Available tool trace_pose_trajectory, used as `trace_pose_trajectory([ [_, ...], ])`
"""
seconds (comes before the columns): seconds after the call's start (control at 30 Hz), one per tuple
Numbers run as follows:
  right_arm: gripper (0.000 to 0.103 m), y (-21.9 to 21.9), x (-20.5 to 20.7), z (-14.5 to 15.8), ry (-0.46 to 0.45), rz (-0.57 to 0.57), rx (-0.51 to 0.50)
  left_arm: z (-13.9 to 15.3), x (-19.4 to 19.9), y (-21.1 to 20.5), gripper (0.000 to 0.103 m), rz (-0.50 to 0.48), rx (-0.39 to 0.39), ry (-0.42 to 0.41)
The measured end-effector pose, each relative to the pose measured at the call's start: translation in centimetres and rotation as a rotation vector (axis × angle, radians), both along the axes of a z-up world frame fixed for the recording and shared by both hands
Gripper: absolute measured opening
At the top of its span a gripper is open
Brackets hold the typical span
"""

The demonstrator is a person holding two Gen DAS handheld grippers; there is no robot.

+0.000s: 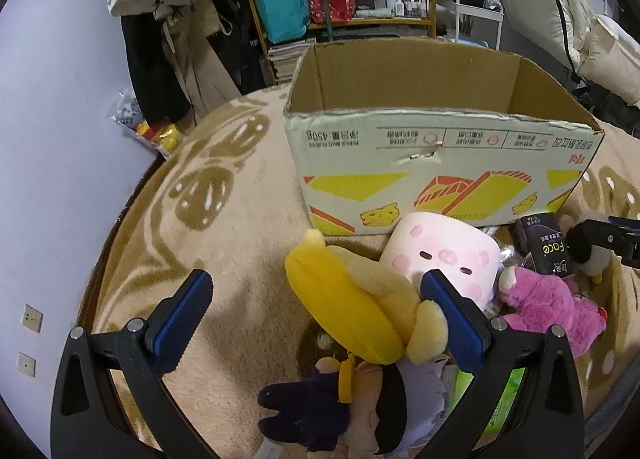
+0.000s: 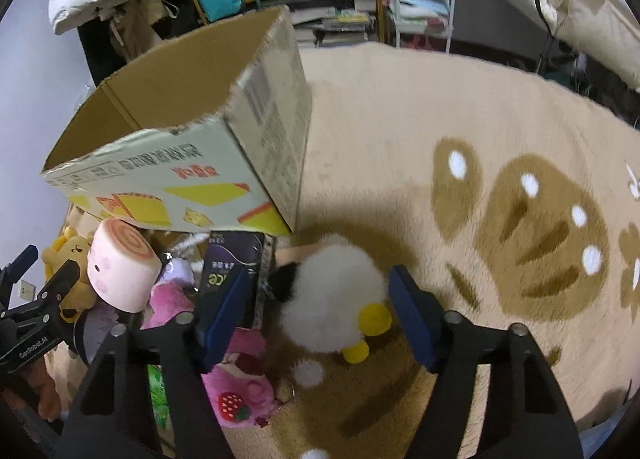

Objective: Organize soft objects
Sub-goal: 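Grasp the yellow plush with the left gripper while the right gripper grasps the white chick plush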

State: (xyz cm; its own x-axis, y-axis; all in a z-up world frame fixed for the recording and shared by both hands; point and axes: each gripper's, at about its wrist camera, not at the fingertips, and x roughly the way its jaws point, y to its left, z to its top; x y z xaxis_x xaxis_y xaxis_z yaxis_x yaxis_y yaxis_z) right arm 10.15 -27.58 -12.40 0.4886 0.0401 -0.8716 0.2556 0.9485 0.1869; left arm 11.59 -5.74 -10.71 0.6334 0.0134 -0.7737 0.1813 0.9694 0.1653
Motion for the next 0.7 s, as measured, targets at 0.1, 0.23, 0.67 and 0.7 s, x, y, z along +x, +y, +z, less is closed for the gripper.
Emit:
trace_pose_trajectory([
  [0.1,0.055,-0.1,0.3,-0.5,0.028,-0.005,-0.005,-0.5,0.2,0.0,0.103,-0.008,-0.006,0.019],
  [0.23,0.050,-0.2,0.7,-1.3,0.063,0.001,0.006,-1.0,0.2,0.1,0.103,-0.005,-0.009,0.036],
  [0.67,0.047,0.5,1.6,-2.8,0.116,0.051,0.038,-1.4,0.3,0.8,0.091,-0.002,-0.071,0.091],
  [0.7,0.047,0.5,1.8,-2.9,0.120,0.056,0.040,-1.4,0.2,0.7,0.090,-0.004,-0.072,0.093],
])
